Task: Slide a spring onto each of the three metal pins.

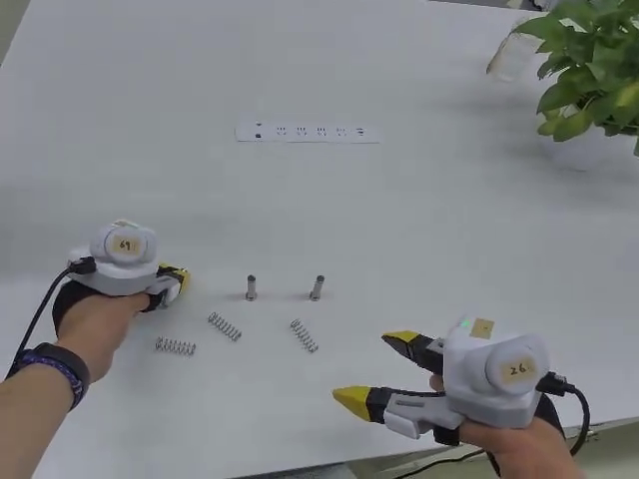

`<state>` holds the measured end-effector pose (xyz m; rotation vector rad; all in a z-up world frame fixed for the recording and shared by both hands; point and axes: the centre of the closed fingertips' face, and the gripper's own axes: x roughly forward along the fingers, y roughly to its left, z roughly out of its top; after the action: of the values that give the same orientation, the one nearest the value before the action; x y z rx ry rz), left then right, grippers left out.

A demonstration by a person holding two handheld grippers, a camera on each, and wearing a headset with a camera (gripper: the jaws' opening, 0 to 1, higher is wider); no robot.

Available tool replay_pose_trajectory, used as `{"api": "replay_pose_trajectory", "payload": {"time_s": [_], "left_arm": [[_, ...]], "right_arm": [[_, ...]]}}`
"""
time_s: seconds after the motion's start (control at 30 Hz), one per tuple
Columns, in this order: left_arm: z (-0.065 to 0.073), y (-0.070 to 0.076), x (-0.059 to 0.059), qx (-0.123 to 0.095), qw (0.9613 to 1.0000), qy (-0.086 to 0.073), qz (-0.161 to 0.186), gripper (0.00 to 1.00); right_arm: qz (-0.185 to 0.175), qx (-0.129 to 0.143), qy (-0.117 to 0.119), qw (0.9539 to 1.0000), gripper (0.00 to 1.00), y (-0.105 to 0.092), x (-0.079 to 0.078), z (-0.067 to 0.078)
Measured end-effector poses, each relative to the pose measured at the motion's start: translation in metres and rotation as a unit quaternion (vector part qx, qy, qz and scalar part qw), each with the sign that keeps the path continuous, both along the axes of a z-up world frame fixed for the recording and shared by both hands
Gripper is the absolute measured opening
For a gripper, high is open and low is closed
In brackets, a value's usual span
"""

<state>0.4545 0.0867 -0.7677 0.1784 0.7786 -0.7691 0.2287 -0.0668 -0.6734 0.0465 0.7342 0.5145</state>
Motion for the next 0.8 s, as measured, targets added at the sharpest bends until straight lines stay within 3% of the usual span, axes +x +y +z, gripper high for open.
{"api": "replay_pose_trajectory", "payload": {"time_s": [0.8], "left_arm": [[0.025,0.015,0.0,-0.01,0.9996,-0.021,0.017,0.0]], "right_arm": [[0.02,-0.004,-0.01,0.9997,0.63,0.008,0.001,0.001]]}}
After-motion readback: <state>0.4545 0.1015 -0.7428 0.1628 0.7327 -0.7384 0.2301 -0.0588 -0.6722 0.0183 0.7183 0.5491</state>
